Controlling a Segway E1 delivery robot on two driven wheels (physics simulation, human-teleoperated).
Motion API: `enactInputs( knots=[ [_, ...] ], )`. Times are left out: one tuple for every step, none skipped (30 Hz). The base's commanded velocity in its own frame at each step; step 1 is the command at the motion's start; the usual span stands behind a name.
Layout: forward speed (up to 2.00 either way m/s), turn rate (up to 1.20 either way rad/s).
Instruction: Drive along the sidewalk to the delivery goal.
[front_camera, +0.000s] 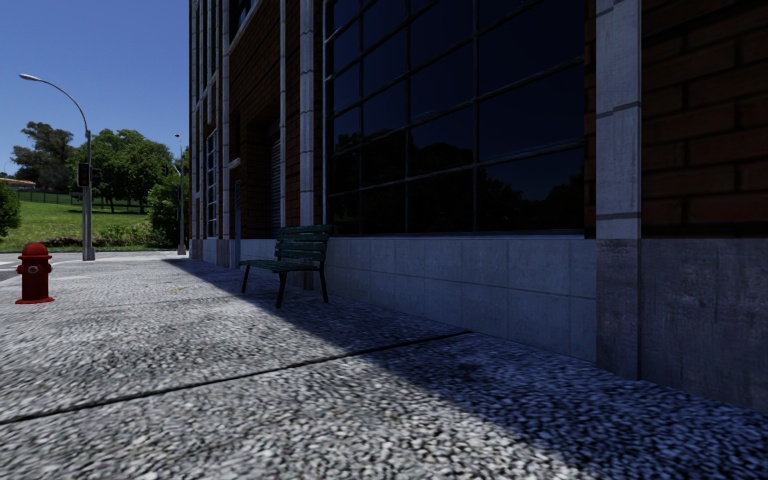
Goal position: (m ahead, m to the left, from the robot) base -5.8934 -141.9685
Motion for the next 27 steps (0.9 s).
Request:
enactInputs(
  knots=[
    [0.0,0.0],
    [0.0,0.0],
    [0.0,0.0],
    [0.0,0.0],
    [0.0,0.0],
    [0.0,0.0],
    [0.0,0.0],
    [0.0,0.0],
    [0.0,0.0],
    [0.0,0.0],
    [0.0,0.0],
    [0.0,0.0],
    [0.0,0.0],
    [0.0,0.0],
    [0.0,0.0],
    [0.0,0.0],
    [0.0,0.0],
    [0.0,0.0],
    [0.0,0.0],
    [0.0,0.0],
    [0.0,0.0],
    [0.0,0.0],
    [0.0,0.0],
    [0.0,0.0],
    [0.0,0.0],
    [0.0,0.0],
    [0.0,0.0]
  ],
)
